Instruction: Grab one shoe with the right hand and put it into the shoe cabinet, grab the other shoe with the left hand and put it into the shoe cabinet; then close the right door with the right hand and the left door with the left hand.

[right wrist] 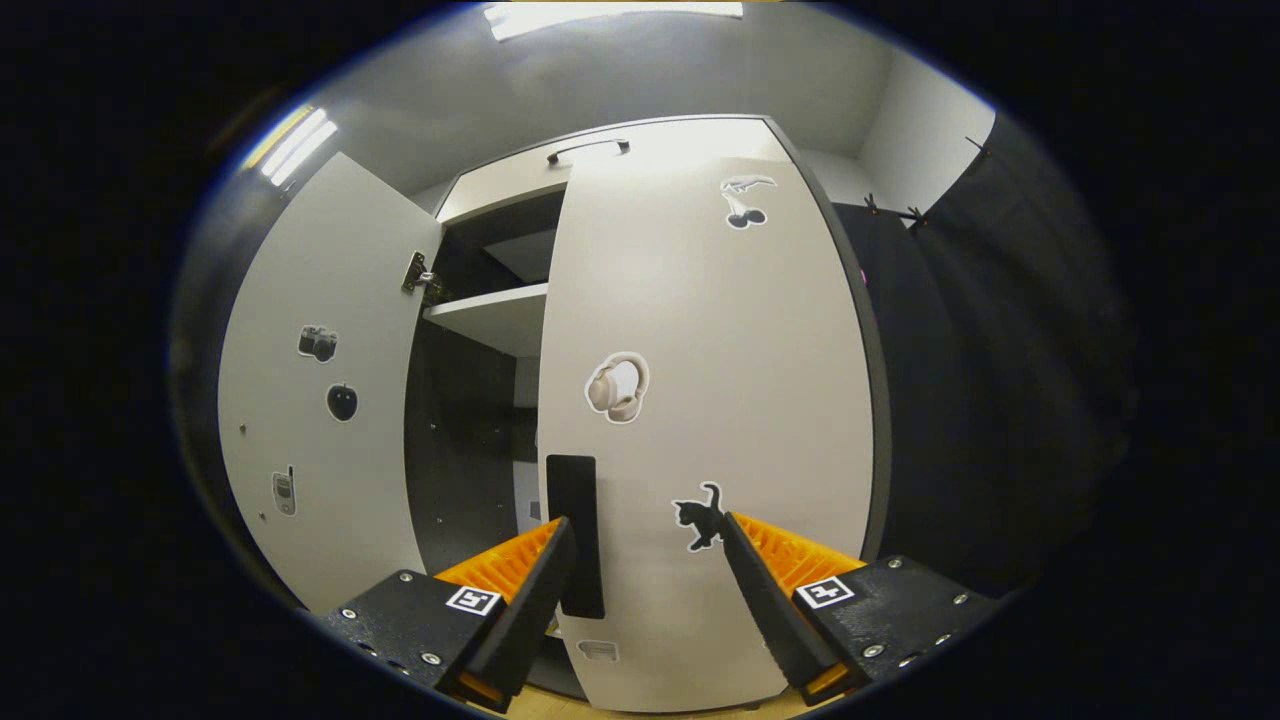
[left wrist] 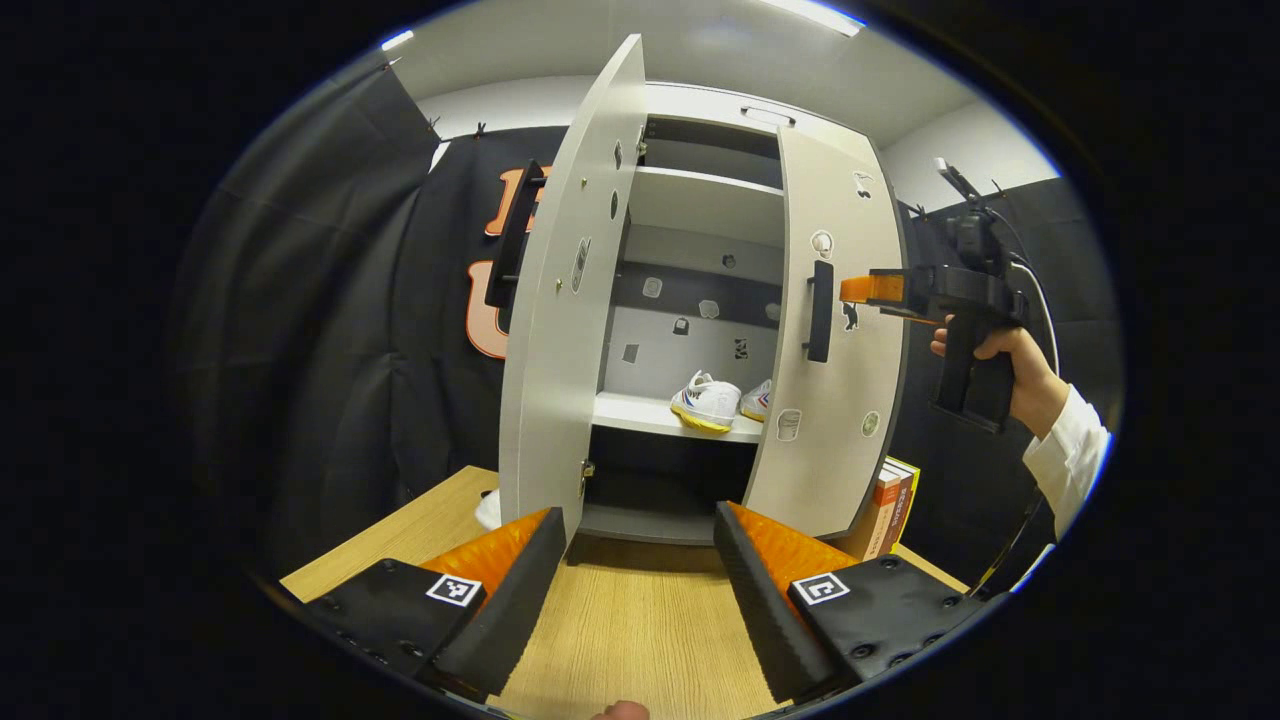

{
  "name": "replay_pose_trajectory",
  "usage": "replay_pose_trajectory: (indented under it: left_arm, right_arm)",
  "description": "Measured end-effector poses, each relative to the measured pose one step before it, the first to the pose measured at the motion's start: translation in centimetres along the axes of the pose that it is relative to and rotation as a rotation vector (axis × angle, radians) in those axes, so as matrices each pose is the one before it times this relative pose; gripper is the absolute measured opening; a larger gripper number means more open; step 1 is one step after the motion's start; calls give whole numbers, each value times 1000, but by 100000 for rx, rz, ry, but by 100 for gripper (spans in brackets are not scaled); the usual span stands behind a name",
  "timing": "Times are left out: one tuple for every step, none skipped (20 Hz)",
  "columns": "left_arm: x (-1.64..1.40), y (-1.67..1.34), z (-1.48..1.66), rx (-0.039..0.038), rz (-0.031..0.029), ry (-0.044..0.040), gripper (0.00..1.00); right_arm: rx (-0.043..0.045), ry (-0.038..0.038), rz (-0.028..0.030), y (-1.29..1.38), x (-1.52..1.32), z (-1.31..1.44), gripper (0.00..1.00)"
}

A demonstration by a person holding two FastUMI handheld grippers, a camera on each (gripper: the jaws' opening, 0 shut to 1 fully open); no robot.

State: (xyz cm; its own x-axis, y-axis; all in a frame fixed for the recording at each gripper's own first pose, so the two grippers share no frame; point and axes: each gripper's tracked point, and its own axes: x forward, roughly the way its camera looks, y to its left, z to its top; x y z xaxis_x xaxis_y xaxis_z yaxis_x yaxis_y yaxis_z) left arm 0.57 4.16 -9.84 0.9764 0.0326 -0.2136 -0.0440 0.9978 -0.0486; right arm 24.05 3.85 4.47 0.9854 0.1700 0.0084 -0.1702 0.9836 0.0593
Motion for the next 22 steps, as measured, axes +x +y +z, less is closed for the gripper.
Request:
replay_pose_trajectory:
  left_arm:
    - [-60,-122,66,197,-329,-310,97]
    - [-67,-135,113,320,-329,-281,97]
    - [66,-31,138,185,-117,-155,97]
    - [-5,-139,57,-43,-368,-33,97]
    - [-27,-213,99,-214,-409,-160,97]
    - [-24,-189,154,-257,-408,-167,97]
    - [27,-230,46,-143,-473,-118,97]
    - [32,-245,125,81,-474,-238,97]
    - [-44,-198,57,130,-433,-204,97]
    - [-27,-222,4,136,-380,-54,97]
    - [26,-224,-34,0,-440,12,97]
    - [-82,-234,20,-127,-393,-70,97]
    - [-45,-162,13,-144,-264,-148,97]
    - [-23,-141,15,-138,99,-102,97]
    - [-63,-102,-72,-240,105,58,97]
    - [-13,-140,-21,-247,-69,53,97]
    - [13,-76,100,-205,-122,-81,97]
    - [-17,-83,80,-94,-123,-160,97]
    - [-27,109,242,-391,433,-426,97]
    - [-105,424,633,-697,1566,-1227,97]
    - [-8,451,988,-1448,940,-1589,97]
    - [-2,700,1440,-1402,1809,-2275,97]
  right_arm:
    - [-1586,-922,-268,96,-1128,260,92]
    - [-1554,-278,-49,144,-1188,31,91]
    - [-1687,305,-180,171,-1153,-210,92]
    - [-1667,383,-466,174,-1132,-314,92]
    - [-1383,402,-651,161,-1151,-357,92]
    - [-744,270,-198,295,-1222,-416,92]
    - [164,298,-65,333,-1168,-384,91]
    - [565,499,508,540,-1124,-500,92]
    - [611,674,240,430,-1038,-501,92]
    - [444,618,-80,344,-991,-587,92]
    - [144,918,-4,299,-1045,-613,92]
    - [5,931,-218,262,-1028,-810,92]
    - [483,1338,-1248,-25,-908,-882,92]
    - [1938,1552,-1047,-16,-907,-985,92]
    - [2672,1929,-422,208,-787,-992,92]
    - [2631,1183,-1045,-11,-533,-1011,92]
    - [2064,481,-870,-103,-325,-725,92]
    - [2178,426,689,23,-427,-709,92]
    - [2385,2070,1294,301,-320,-877,92]
    - [1423,881,573,-21,-174,-582,92]
    - [-271,-828,-452,-327,-107,84,92]
    - [-1551,-1322,-1118,-461,-48,244,92]
